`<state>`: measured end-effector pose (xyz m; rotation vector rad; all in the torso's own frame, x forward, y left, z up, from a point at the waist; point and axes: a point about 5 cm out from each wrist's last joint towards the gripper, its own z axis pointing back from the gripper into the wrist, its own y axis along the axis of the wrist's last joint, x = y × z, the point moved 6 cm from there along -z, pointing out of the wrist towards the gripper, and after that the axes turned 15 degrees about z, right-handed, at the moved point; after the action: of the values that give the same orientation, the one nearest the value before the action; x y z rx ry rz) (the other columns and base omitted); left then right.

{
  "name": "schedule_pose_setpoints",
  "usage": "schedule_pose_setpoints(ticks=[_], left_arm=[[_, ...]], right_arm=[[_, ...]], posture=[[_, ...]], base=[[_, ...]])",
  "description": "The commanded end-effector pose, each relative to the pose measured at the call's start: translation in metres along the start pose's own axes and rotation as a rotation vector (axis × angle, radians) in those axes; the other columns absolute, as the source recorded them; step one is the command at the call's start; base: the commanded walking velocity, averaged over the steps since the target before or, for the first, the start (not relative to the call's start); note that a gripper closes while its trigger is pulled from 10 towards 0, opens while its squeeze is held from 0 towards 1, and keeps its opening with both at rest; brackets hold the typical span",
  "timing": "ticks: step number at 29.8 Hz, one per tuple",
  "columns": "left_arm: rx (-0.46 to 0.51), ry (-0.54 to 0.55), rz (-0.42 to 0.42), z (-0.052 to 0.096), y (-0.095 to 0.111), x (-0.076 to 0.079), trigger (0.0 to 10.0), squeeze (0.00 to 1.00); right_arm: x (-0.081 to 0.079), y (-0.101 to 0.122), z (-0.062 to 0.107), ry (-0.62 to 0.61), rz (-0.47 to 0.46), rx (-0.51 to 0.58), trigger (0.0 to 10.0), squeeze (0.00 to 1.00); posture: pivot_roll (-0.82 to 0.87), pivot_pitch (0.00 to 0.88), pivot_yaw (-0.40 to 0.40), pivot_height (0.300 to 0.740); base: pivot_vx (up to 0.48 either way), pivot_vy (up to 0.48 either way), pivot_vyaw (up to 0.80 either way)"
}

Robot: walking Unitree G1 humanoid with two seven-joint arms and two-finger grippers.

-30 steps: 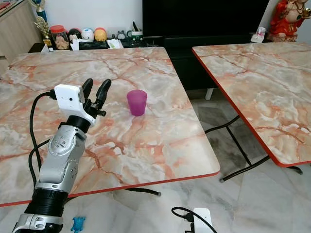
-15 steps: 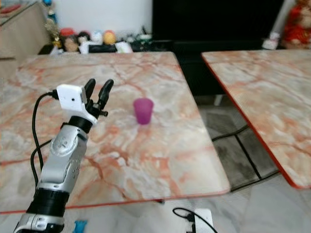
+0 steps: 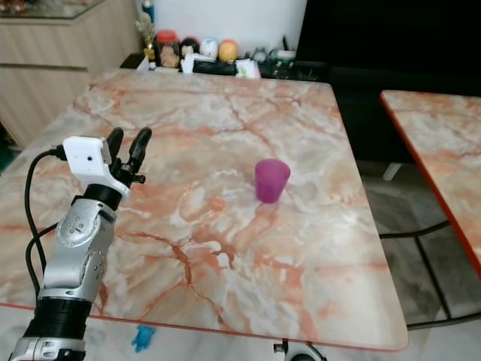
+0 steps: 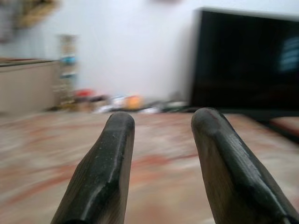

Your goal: Setting the table

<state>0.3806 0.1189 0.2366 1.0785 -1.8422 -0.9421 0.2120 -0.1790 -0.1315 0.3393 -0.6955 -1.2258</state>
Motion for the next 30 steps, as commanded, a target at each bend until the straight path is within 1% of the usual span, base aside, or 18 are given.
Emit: schedule_pose_setpoints(ticks=[1,11,17,25,30], left_arm=[[0.0,-0.027,-0.01,0.0011,0.0025,0.0045,10.0,0.0],[-0.02,-0.034,0.009,0.0022,-0.0013,0.0063,10.0,0.0],[-0.022,-0.031,-0.007,0.0031,-0.0021,0.0055,10.0,0.0],[-0.017,-0.029,-0.005,0.0027,-0.0014,0.0057,10.0,0.0],[-0.013,-0.028,-0.006,0.0022,-0.0002,0.0052,10.0,0.0]], right_arm=[[-0.0011,-0.0146,0.0032,0.004,-0.003,-0.041,10.0,0.0],[-0.0039,-0.0122,0.0029,0.01,0.002,-0.037,10.0,0.0],[-0.0045,-0.0122,0.0029,0.013,0.001,-0.037,10.0,0.0],[-0.0037,-0.013,0.003,0.015,-0.001,-0.037,10.0,0.0],[-0.0038,-0.0086,0.0018,0.015,0.0,-0.029,10.0,0.0]], posture=[[0.13,0.0,-0.021,0.74],[0.13,0.0,-0.022,0.74],[0.13,0.0,-0.022,0.74],[0.13,0.0,-0.023,0.74],[0.13,0.0,-0.024,0.74]], base=[[0.0,0.0,0.0],[0.0,0.0,0.0],[0.0,0.0,0.0],[0.0,-0.298,0.0],[0.0,-0.298,0.0]])
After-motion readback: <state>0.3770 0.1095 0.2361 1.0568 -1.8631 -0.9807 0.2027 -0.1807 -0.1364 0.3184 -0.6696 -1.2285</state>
